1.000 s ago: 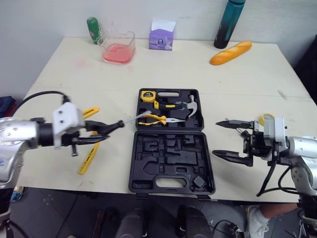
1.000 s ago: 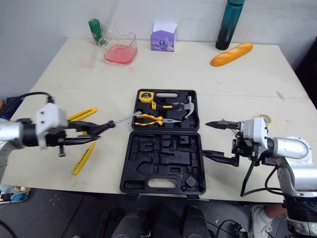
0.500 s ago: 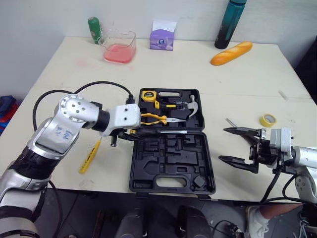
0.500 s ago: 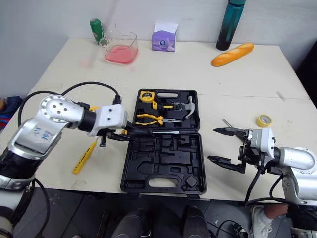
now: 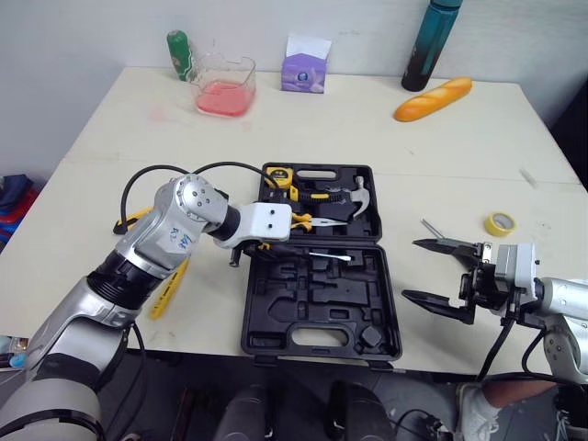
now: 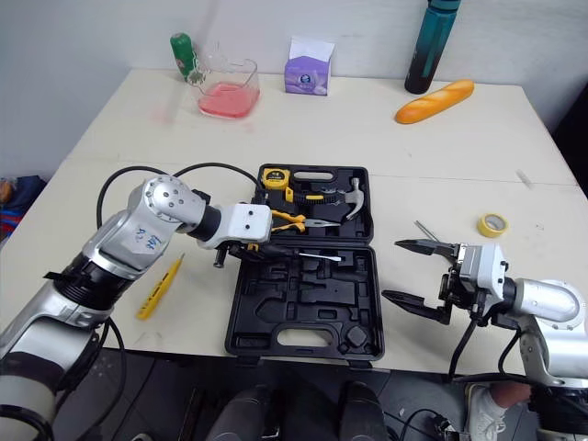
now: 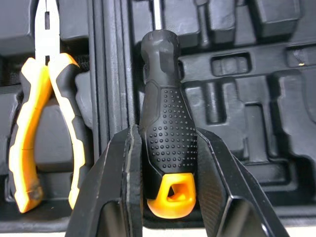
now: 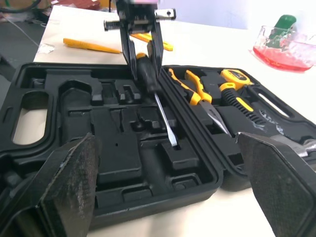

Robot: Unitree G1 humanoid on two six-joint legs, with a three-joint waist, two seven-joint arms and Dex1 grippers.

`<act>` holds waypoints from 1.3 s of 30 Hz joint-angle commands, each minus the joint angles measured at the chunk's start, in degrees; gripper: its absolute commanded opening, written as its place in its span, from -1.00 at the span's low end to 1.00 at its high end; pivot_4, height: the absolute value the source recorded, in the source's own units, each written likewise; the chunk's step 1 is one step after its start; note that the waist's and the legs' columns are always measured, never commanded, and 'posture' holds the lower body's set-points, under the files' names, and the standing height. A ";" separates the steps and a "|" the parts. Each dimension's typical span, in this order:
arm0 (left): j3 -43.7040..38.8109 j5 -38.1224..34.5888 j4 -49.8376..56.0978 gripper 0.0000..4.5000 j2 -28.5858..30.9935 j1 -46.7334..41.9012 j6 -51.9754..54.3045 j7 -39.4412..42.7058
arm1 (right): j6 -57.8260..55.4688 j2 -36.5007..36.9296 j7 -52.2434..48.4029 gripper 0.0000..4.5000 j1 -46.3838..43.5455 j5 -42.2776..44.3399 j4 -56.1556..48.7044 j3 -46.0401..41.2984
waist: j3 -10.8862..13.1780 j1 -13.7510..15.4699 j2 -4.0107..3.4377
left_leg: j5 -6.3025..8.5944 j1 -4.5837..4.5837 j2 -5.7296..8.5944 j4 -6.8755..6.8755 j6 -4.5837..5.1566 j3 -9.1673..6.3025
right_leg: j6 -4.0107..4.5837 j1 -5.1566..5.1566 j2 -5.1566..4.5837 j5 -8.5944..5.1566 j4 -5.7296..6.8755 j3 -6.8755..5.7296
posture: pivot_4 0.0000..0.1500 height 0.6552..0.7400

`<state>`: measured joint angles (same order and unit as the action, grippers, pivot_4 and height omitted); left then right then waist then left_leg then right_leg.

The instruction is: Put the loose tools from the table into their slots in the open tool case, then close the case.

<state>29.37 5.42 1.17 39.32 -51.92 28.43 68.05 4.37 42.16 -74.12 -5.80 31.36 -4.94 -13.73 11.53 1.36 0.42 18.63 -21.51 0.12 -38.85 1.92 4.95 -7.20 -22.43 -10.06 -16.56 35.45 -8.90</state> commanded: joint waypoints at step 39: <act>-18.71 -15.66 2.54 0.88 -5.88 1.89 0.69 0.68 | -4.91 0.59 6.81 1.00 -1.28 -0.51 -7.22 0.45 | 0.00 0.00 0.00 | 0.03 -0.07 0.01 -0.18 0.04 -0.14 | 0.00 0.04 -0.04 0.00 0.06 -0.07 | 1.00 1.00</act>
<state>13.53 -7.06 2.29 33.98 -50.24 28.49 69.74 -1.74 42.32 -67.22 -7.03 30.65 -11.75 -11.61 11.53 1.37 0.42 18.66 -21.59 0.14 -39.04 1.96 4.79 -7.19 -22.38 -10.10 -16.56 35.51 -8.99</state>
